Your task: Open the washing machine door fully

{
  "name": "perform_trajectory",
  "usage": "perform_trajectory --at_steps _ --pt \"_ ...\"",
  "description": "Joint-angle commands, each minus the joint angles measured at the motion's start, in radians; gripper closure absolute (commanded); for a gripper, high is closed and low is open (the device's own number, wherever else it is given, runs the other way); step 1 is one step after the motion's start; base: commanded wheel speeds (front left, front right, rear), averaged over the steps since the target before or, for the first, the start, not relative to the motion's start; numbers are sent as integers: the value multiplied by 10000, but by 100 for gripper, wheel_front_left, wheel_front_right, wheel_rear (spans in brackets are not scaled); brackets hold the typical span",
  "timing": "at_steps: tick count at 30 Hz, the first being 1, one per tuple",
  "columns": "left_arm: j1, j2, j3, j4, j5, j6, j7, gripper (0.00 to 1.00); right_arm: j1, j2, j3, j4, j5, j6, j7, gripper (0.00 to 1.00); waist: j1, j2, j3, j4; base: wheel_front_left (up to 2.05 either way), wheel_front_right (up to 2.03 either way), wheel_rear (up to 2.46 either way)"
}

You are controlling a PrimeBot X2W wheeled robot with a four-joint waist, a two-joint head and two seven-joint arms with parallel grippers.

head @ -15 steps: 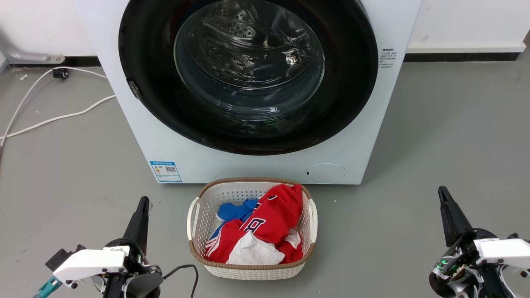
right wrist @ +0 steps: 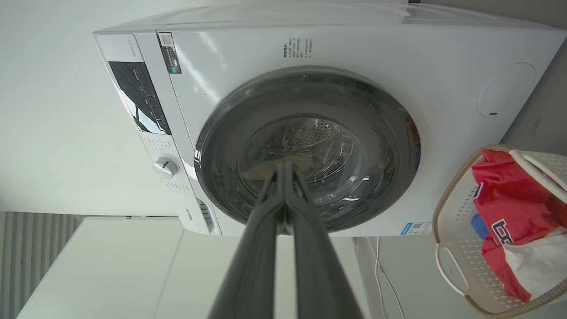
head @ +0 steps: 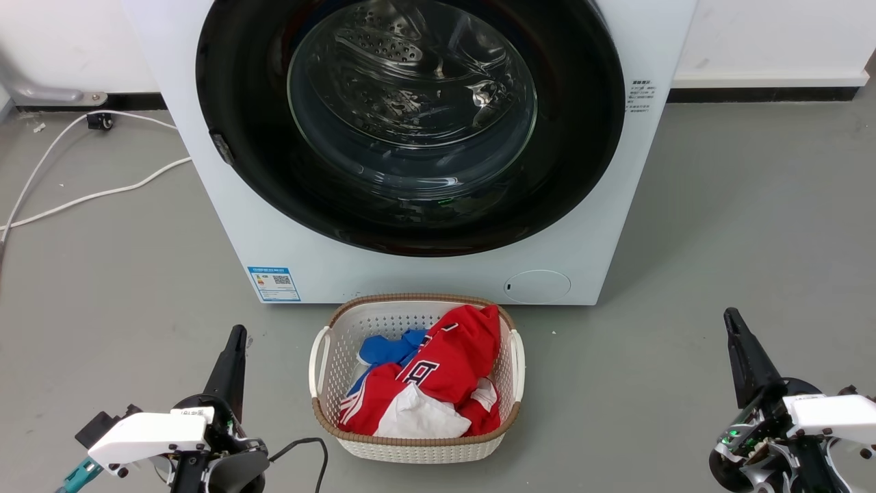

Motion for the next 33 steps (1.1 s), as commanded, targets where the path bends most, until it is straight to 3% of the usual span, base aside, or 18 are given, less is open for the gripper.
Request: perform_trajectory --at_steps 1,18,19,27,33 --pt "-98 -9 12 5 16 -28 19 100 -129 29 4 12 -50 0 7 100 0 0 0 0 0 0 0" --pt "-1 0 -1 -2 0 0 -3 100 1 0 -1 -1 -5 0 -4 100 0 0 0 0 0 0 0" --pt "24 -4 -7 44 0 4 -13 0 29 2 3 42 -7 0 -15 0 0 0 0 0 0 0 0" --pt "319 -37 -109 102 214 10 -287 0 402 11 -45 185 -313 -9 -285 0 0 0 4 0 0 0 0" --pt "315 -32 28 -181 1170 104 -583 0 496 11 -229 -150 -1493 -7 -581 0 0 0 14 1 0 0 0"
